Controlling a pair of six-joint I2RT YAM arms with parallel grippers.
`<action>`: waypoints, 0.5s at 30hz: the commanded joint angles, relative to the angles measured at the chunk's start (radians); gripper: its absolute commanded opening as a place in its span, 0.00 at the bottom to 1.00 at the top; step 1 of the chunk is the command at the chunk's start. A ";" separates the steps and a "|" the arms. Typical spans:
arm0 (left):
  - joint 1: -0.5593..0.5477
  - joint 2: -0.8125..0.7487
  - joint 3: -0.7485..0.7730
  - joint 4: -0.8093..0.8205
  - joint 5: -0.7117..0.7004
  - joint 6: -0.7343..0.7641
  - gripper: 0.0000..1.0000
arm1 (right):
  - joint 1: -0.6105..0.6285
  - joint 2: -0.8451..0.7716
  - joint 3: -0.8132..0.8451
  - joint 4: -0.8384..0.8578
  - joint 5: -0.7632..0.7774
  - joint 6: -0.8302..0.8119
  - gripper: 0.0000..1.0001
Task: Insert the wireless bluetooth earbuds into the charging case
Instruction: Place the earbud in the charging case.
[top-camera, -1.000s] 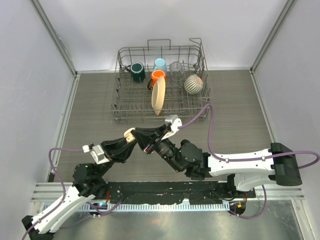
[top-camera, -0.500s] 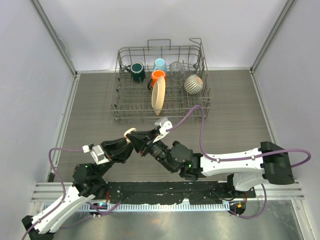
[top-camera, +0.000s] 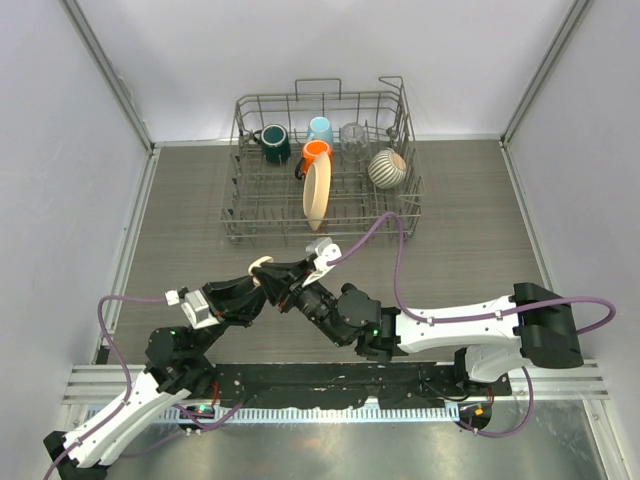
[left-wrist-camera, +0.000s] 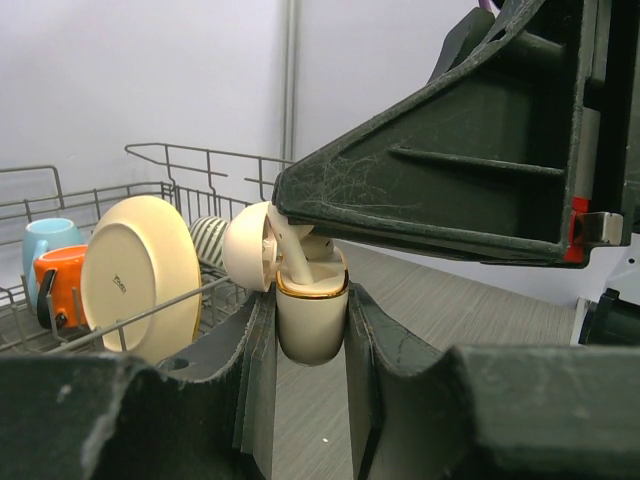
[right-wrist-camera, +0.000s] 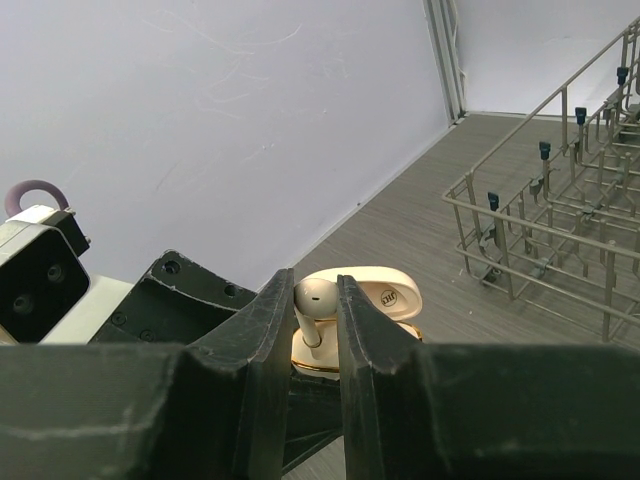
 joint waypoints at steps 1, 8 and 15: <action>0.000 -0.045 -0.096 0.080 -0.004 -0.008 0.00 | 0.006 -0.017 -0.008 0.019 0.018 0.006 0.01; 0.000 -0.052 -0.099 0.088 -0.036 -0.015 0.00 | 0.015 -0.058 -0.036 -0.034 0.013 0.004 0.01; 0.000 -0.052 -0.099 0.090 -0.047 -0.021 0.00 | 0.032 -0.074 -0.042 -0.068 0.012 -0.014 0.01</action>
